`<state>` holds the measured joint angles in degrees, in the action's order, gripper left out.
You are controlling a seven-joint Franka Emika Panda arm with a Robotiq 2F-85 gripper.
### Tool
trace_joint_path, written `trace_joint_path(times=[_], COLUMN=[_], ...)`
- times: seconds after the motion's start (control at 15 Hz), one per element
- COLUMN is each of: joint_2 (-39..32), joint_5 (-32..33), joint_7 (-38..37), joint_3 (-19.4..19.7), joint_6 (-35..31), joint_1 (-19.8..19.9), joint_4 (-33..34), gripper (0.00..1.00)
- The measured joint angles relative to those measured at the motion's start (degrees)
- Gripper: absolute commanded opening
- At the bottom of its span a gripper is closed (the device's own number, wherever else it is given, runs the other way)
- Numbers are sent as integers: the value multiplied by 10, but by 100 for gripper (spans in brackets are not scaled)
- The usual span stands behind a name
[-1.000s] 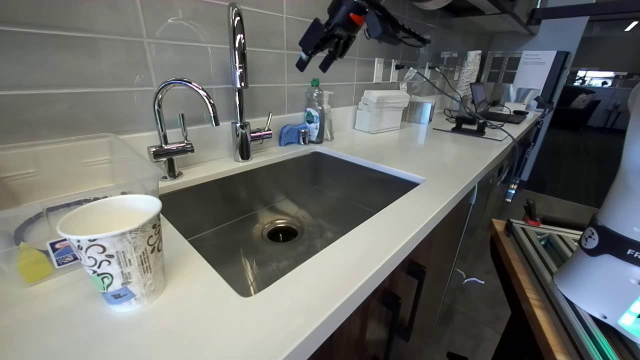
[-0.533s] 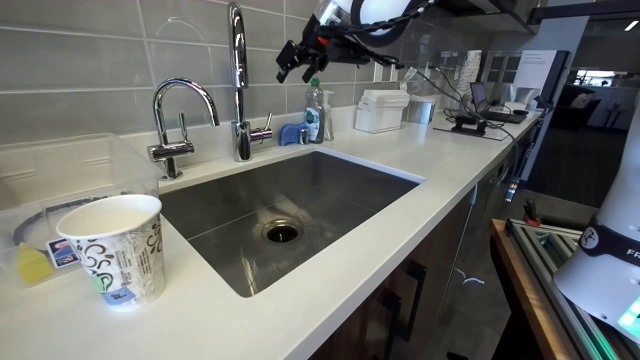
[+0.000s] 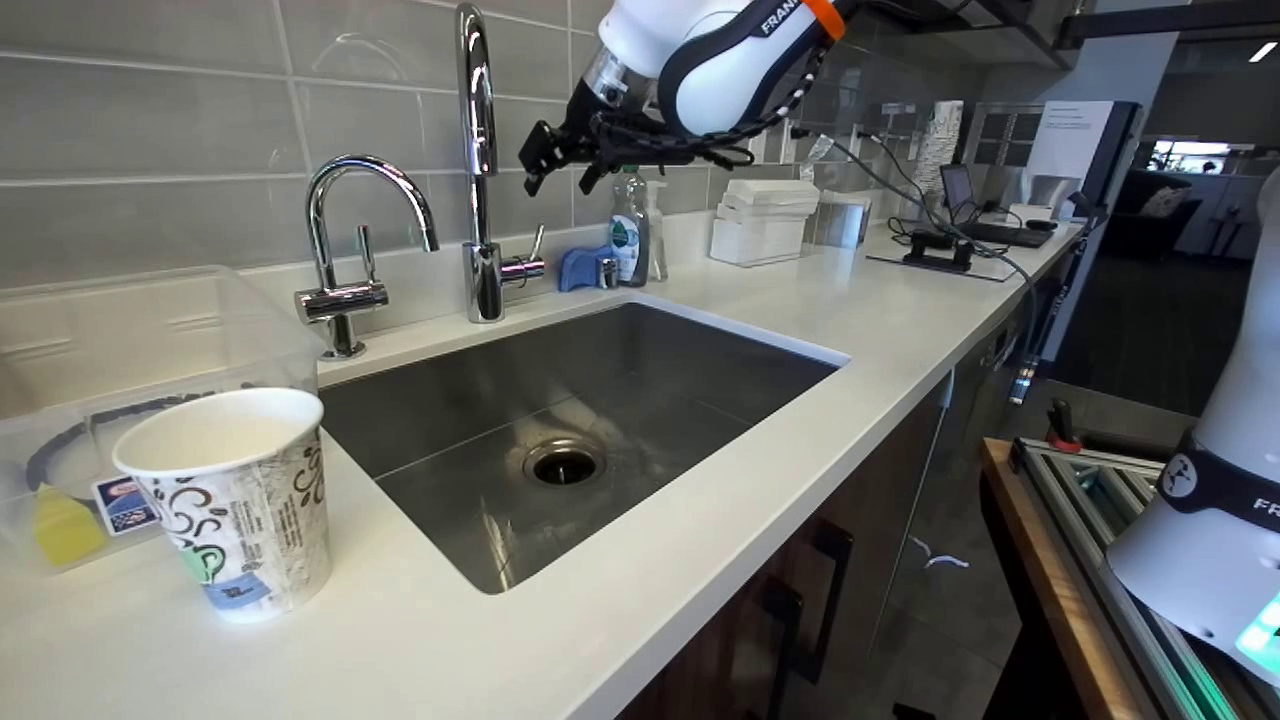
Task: Open then close the tap
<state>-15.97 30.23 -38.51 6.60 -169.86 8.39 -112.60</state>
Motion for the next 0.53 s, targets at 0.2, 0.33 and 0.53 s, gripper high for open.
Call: trace_joint_path(times=[0.2, 0.33, 0.53], joint_2=[-35, -55, -78], joint_5=[16, 19, 26], joint_7=[-33, -33, -15], joint_3=[21, 27, 32], joint_6=[-1, -8, -32], joint_1=[-23, -30, -31], joint_4=[33, 50, 70], gripper=[100, 100, 100])
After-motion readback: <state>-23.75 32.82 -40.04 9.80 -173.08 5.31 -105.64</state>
